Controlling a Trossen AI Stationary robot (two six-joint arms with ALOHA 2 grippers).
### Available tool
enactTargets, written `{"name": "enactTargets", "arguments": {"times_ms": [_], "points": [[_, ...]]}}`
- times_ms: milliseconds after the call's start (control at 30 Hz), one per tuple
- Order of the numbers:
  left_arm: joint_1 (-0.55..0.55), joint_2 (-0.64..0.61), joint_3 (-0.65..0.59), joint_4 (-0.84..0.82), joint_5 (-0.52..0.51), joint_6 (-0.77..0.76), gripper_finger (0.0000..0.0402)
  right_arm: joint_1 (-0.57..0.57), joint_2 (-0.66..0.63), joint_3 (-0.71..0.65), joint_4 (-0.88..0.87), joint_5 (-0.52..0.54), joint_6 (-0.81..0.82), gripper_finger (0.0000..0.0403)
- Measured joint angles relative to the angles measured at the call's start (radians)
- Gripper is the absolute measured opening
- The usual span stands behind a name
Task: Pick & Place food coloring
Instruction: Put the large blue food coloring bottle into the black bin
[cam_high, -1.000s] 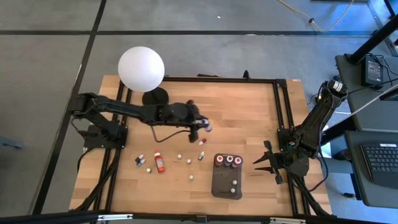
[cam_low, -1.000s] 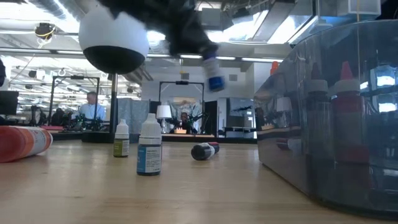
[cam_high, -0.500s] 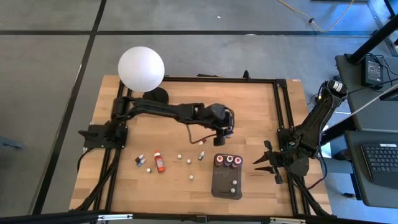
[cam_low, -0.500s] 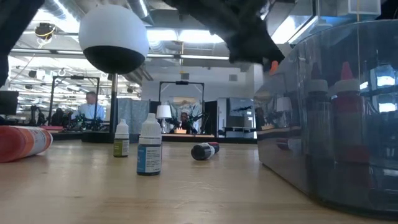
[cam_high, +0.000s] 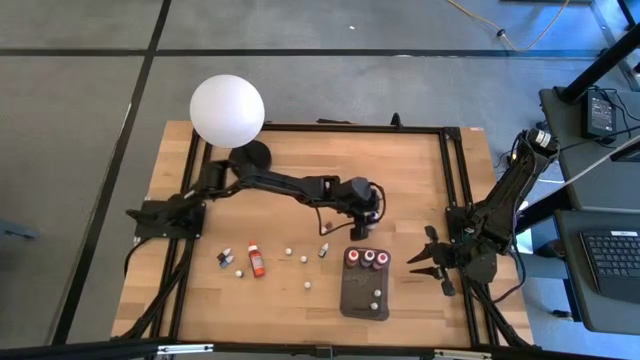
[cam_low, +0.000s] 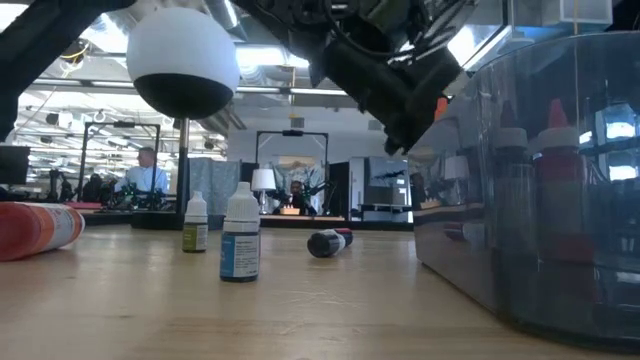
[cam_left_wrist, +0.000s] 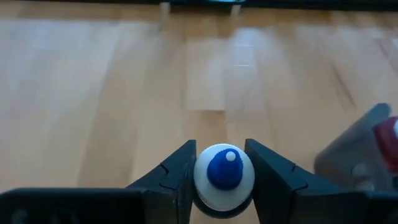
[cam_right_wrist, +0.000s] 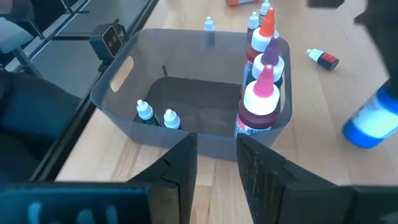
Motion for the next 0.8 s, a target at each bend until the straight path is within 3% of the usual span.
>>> {"name": "enactTargets", "arguments": {"times_ms": [800], "points": [[-0.006, 0.022, 0.0, 0.051, 0.006, -0.008, 0.014, 0.0, 0.0, 0.0, -0.001, 0.0, 0.0, 0.0115]]}}
